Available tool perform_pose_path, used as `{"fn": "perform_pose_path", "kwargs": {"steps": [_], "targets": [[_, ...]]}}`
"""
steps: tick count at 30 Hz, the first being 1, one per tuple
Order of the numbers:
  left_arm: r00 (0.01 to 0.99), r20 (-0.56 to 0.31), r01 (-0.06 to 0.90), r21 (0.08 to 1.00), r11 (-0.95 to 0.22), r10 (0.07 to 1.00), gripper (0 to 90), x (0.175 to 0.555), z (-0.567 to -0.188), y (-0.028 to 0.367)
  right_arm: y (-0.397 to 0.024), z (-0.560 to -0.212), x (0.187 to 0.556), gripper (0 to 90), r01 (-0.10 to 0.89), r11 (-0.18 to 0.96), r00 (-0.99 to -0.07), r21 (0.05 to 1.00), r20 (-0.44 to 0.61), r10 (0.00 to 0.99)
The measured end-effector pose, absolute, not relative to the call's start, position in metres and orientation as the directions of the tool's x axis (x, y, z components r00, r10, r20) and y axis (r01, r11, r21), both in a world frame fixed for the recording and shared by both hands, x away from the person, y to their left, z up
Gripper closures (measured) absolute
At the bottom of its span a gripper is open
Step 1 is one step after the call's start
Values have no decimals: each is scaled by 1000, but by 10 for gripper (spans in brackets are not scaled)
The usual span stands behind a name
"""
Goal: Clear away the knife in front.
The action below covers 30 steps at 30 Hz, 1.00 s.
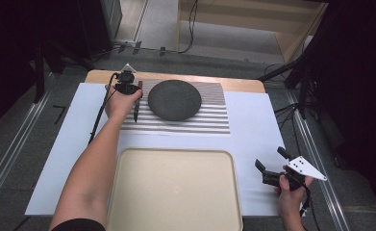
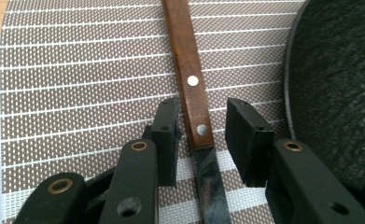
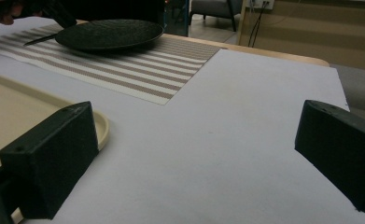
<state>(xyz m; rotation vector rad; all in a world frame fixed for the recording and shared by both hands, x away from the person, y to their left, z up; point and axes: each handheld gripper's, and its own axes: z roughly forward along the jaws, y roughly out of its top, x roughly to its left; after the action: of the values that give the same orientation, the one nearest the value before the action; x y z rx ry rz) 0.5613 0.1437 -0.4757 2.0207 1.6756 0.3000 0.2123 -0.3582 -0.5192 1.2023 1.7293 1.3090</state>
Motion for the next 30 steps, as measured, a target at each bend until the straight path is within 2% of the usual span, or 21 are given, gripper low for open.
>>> {"fn": "perform_pose_path", "kwargs": {"steps": [22,30], "targets": [[166,-198,879,475,-53,966,710,565,-479,145,-358,-519,213,0,284,86,-372,955,27,928],[166,-241,877,480,-31,956,642,565,-476,148,-358,-519,213,0,283,86,-373,955,27,927]]}}
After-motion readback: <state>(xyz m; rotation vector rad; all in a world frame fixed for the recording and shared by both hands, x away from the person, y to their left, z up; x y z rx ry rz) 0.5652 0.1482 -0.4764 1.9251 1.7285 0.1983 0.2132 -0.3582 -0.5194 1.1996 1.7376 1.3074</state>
